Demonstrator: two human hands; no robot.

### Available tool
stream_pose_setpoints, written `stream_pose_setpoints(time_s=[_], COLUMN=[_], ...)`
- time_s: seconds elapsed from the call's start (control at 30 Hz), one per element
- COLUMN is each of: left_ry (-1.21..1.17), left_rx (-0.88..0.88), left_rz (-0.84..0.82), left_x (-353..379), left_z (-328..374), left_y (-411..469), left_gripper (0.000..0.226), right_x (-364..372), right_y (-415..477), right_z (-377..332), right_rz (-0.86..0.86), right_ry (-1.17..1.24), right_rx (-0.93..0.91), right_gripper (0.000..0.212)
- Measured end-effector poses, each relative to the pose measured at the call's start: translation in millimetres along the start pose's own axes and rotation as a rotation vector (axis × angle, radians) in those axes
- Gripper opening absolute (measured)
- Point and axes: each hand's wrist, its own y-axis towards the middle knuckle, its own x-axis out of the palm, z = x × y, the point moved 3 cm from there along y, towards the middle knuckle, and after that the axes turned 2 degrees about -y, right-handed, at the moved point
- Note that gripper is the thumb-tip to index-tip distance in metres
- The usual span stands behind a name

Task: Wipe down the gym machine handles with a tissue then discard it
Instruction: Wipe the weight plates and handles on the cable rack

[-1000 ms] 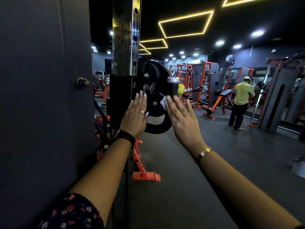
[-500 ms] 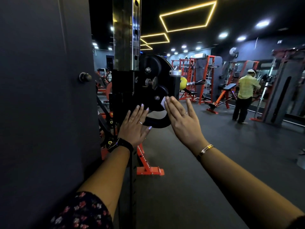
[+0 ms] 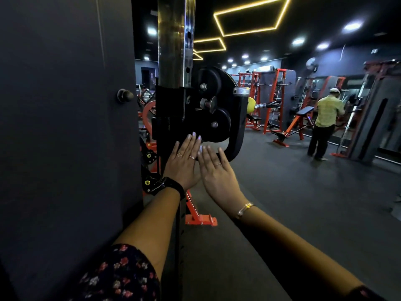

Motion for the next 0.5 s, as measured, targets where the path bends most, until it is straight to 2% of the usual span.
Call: stream_pose_setpoints(time_s=[0.1,0.23,0.4,0.5], left_ry=[-0.003,-0.02,-0.03,-0.078], left_rx=[0.0,-0.009,-0.027,-0.035], left_rz=[-0.044,-0.094,-0.096,-0.108], left_x=[3,5,3,0], left_z=[0,0,1,2], left_y=[-1,-1,-2,-1], left_gripper=[0.088,0.096,0.091,0.085], right_x=[1,-4,-4,-1], right_y=[-24,-31,-19,-1], right_z=[29,47,10,4], right_rz=[0.063,0.147,0.004,0.002], right_ry=[-0.091,-0.187,-0.07,-0.015], right_rx=[-0.085,0.008,0.083,0.072], right_gripper=[0.054,0.052,0.06,0.06])
